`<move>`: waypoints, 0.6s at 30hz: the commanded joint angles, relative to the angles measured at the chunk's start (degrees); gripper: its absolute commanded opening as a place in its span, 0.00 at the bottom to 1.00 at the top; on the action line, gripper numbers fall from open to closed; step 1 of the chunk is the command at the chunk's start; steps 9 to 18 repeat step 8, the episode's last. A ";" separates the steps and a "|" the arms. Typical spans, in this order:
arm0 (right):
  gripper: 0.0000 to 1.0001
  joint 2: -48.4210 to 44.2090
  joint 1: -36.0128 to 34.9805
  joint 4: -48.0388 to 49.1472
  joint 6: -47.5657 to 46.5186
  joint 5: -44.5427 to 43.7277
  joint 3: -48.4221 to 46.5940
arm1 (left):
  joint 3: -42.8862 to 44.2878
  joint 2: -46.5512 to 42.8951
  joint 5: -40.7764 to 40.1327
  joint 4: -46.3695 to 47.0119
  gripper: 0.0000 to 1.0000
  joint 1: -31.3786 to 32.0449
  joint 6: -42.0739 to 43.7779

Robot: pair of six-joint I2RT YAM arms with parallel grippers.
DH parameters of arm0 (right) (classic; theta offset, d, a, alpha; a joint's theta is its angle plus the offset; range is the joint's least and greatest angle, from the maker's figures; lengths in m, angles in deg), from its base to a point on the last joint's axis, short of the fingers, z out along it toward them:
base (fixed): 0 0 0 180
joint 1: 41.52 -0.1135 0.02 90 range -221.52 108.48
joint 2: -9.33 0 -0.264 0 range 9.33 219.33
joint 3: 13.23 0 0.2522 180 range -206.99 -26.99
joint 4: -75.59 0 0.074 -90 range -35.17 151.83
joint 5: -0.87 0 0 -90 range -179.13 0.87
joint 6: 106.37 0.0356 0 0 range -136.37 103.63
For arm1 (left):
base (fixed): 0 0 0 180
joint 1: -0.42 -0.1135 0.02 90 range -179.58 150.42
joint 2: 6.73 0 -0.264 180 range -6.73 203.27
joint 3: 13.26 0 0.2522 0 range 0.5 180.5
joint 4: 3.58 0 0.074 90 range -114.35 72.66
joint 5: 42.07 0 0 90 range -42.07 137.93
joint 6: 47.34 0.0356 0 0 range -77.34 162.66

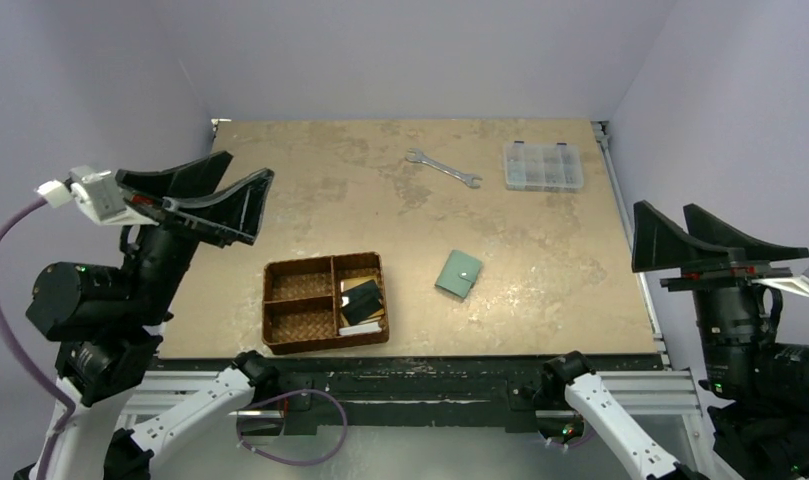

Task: Put the credit cards into the card holder
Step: Reset both arms

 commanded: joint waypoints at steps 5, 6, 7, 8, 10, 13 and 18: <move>0.99 0.54 0.17 -2.13 -0.43 -0.95 3.55 | 0.43 -1.77 -7.26 -5.16 0.95 -0.07 3.29; 0.99 0.42 0.13 -2.39 -0.33 -2.17 3.31 | 0.70 -1.74 -7.22 -5.48 0.95 -0.02 3.37; 0.99 0.20 0.12 -2.14 -0.01 -2.21 3.22 | 0.94 -1.73 -7.16 -5.62 0.95 0.01 3.35; 0.99 -0.07 0.12 -1.98 0.18 -2.69 3.21 | 1.06 -1.76 -7.04 -5.63 0.95 -0.01 3.47; 0.99 -0.07 0.12 -1.98 0.18 -2.69 3.21 | 1.06 -1.76 -7.04 -5.63 0.95 -0.01 3.47; 0.99 -0.07 0.12 -1.98 0.18 -2.69 3.21 | 1.06 -1.76 -7.04 -5.63 0.95 -0.01 3.47; 0.99 -0.07 0.12 -1.98 0.18 -2.69 3.21 | 1.06 -1.76 -7.04 -5.63 0.95 -0.01 3.47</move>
